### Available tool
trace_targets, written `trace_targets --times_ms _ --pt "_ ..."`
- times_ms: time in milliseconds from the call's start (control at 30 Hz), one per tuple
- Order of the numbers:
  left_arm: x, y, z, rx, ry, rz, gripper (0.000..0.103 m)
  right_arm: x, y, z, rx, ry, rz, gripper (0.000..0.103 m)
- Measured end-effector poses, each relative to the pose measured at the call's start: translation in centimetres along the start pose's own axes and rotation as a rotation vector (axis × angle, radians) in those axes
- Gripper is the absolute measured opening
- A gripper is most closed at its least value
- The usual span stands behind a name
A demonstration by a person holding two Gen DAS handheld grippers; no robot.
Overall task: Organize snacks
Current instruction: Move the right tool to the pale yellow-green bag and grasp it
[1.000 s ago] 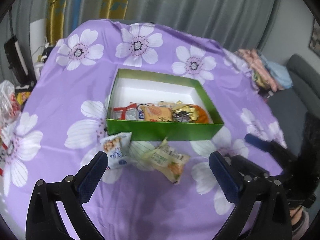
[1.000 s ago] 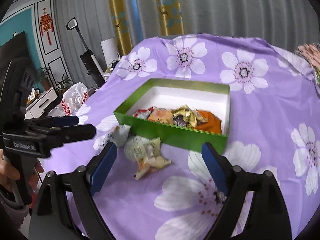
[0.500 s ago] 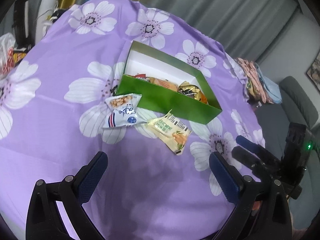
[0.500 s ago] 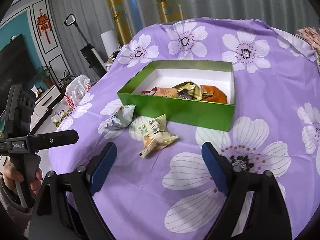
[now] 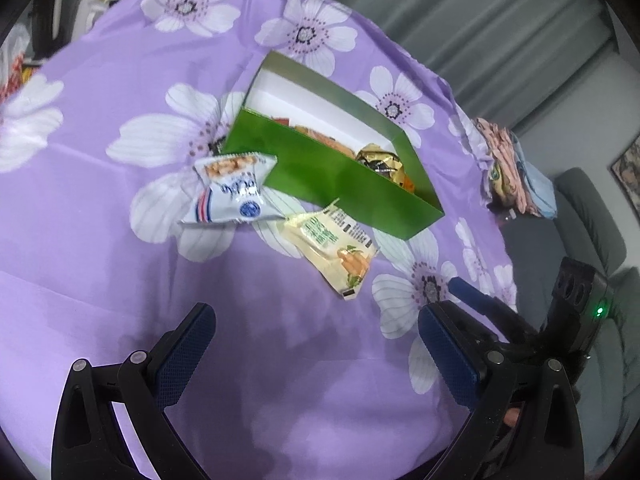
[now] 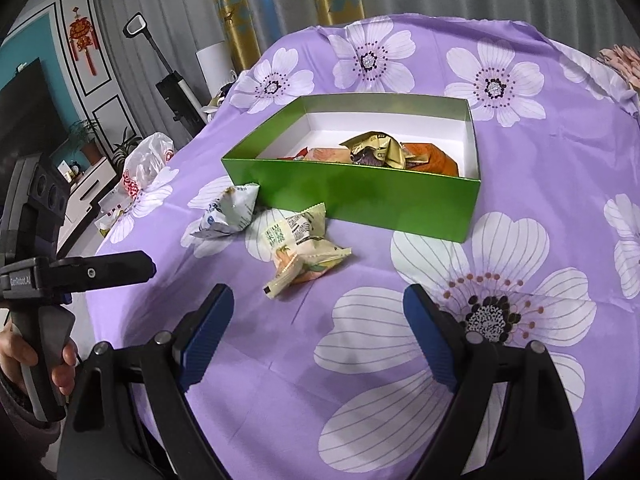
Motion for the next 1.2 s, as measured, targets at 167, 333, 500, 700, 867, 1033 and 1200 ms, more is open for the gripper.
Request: trace_targets --times_ms 167,333,500,700,867,1033,1200 --pt "0.3 0.1 1.3 -0.029 0.026 -0.021 0.101 0.6 0.0 0.8 -0.014 0.015 -0.042 0.086" --pt "1.0 -0.3 2.9 -0.048 0.033 -0.026 0.101 1.5 -0.1 2.1 -0.038 -0.003 -0.038 0.084" --pt "1.7 -0.8 4.5 -0.055 0.037 -0.037 0.101 1.5 -0.4 4.0 -0.073 -0.033 -0.068 0.077" --pt "2.1 -1.9 6.1 -0.039 0.028 -0.055 0.101 1.0 -1.1 6.4 -0.120 -0.074 -0.125 0.074" --pt "1.8 -2.3 7.6 -0.050 0.011 -0.068 0.101 0.5 -1.7 8.1 -0.164 -0.162 -0.144 0.070" --pt "1.3 -2.7 8.2 -0.054 0.007 -0.076 0.101 -0.9 -1.6 9.2 -0.209 -0.232 -0.173 0.060" --pt "0.6 -2.8 8.4 -0.073 0.013 -0.101 0.101 -1.4 -1.7 8.4 -0.236 -0.315 -0.150 0.061"
Point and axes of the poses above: each gripper's, at about its wrist camera, not at the fingertips, and z roughly the way its jaws point, x to its right, y to its underside, the point moved 1 cm from there along z, roughly the way its jaws point, and after that the axes turned 7 degrees about x, right-handed, at the moved point
